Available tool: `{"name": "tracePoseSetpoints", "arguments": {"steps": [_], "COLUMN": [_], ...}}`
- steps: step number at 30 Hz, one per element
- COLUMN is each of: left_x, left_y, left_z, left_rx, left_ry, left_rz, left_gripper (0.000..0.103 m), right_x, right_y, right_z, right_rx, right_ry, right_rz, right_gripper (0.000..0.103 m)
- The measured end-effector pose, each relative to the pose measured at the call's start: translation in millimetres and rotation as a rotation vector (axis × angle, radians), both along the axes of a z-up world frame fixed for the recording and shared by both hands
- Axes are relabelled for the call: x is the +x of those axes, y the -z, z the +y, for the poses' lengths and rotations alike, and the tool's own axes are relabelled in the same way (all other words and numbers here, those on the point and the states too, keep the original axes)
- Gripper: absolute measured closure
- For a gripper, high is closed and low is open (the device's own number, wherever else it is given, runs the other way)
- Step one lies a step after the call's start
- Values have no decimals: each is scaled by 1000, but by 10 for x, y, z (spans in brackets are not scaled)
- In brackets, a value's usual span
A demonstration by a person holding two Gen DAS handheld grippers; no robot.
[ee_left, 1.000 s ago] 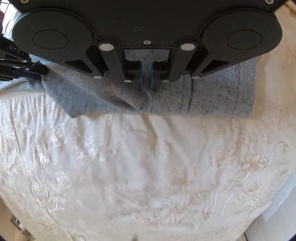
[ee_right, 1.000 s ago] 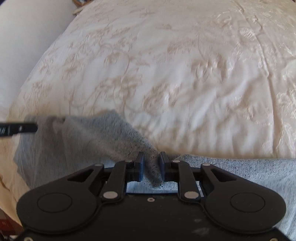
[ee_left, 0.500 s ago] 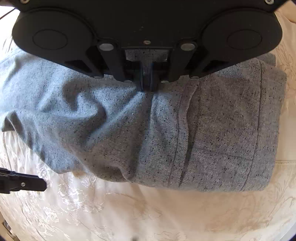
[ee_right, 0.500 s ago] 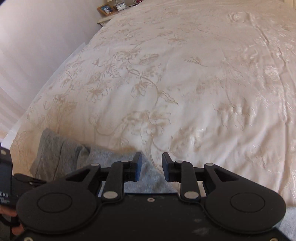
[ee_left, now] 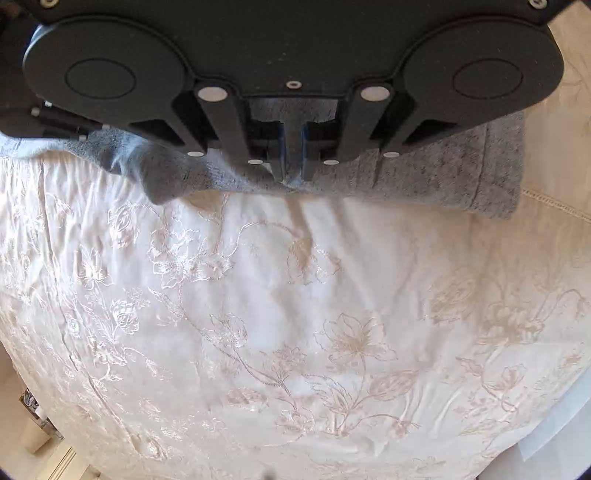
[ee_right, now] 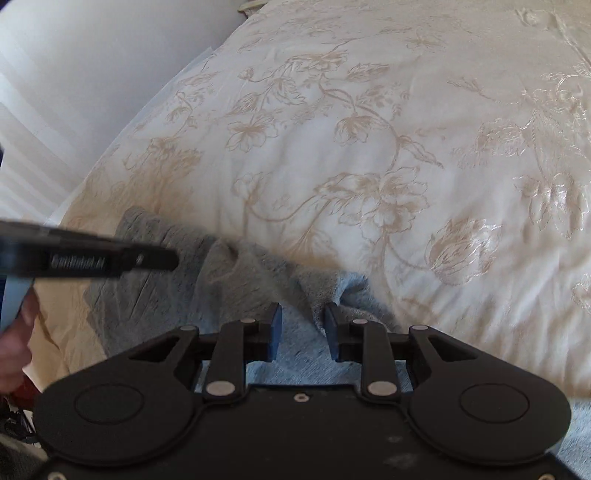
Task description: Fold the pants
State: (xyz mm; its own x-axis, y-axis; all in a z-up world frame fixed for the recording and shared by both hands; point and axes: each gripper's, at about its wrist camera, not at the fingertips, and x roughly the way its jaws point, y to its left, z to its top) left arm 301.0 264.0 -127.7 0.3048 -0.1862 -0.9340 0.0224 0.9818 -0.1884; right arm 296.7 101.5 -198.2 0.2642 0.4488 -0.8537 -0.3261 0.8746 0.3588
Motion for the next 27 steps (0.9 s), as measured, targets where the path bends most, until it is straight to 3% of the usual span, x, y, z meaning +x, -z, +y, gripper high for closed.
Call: {"name": "tracePoseSetpoints", "arguments": {"steps": [6,12,15,18,21,27], "left_x": [-2,-72,-108,-163,-171,-290], "left_y": [383,418,391,362,320,197], "left_z": [-151,44,71,84,48,79], "left_rx": [39,-42,-49,-43,-27,-4], "left_ry": [55,34,37,40,68,93], "left_rz": [54,54,52,44,28,7], "left_gripper": [86,86,86,86,86,86], "right_x": [-243,-107,200,464,631,273], "right_y": [136,-193,-127,25,241,196], "right_z": [114,-150,-255,-252,-176,-28], "right_rx": [-20,-11,-42,-50,-28,23], "right_ry": [-15,132,182,167,134,19], "right_rz": [41,-106,-101,-51,68,120], "right_gripper": [75,74,74,74,74,74]}}
